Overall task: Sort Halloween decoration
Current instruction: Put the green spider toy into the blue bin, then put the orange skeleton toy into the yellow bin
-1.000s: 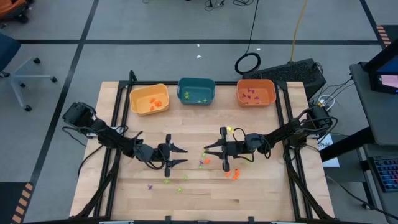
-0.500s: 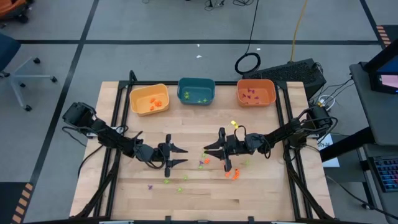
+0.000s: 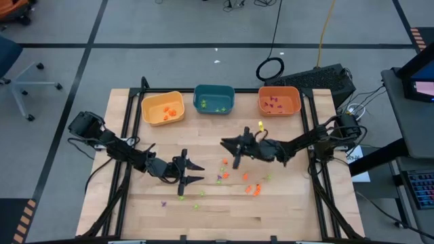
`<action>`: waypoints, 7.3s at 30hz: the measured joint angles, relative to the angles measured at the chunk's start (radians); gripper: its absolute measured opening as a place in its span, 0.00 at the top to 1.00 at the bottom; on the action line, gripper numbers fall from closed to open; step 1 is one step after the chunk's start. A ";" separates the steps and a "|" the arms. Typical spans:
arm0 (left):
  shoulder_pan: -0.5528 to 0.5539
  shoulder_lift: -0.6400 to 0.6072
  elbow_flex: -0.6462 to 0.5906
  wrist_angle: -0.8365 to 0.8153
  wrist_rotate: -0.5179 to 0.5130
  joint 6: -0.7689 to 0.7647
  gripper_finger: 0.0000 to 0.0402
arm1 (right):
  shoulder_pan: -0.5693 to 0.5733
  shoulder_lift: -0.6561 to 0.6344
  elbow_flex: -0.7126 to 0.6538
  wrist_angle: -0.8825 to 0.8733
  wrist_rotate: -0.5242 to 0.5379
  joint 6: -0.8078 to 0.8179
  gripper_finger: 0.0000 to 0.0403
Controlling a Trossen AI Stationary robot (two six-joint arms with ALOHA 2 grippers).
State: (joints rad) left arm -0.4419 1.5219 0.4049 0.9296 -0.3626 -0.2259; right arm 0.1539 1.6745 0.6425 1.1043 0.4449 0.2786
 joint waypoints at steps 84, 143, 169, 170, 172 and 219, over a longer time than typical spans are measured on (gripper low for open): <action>0.033 -0.323 0.003 -0.477 -0.215 0.108 0.59 | -0.163 -0.099 0.480 -1.307 -0.242 -0.092 0.58; -0.202 -0.094 0.002 -0.509 -0.401 -0.317 0.59 | 0.344 0.171 0.223 -0.871 0.131 0.125 0.58; -0.200 -0.084 0.003 -0.494 -0.398 -0.313 0.59 | 0.233 0.276 0.227 -0.732 -0.011 -0.061 0.58; -0.200 -0.084 0.003 -0.494 -0.398 -0.314 0.59 | 0.232 0.273 0.227 -0.736 -0.017 -0.060 0.58; -0.200 -0.084 0.003 -0.498 -0.398 -0.314 0.59 | 0.232 0.266 0.227 -0.742 -0.021 -0.059 0.59; -0.200 -0.084 0.003 -0.490 -0.398 -0.316 0.59 | 0.280 0.175 0.223 -0.866 -0.098 0.032 1.00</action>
State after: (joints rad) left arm -0.6415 1.4380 0.4076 0.4397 -0.7601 -0.5423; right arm 0.4339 1.8500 0.8658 0.2380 0.3473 0.3109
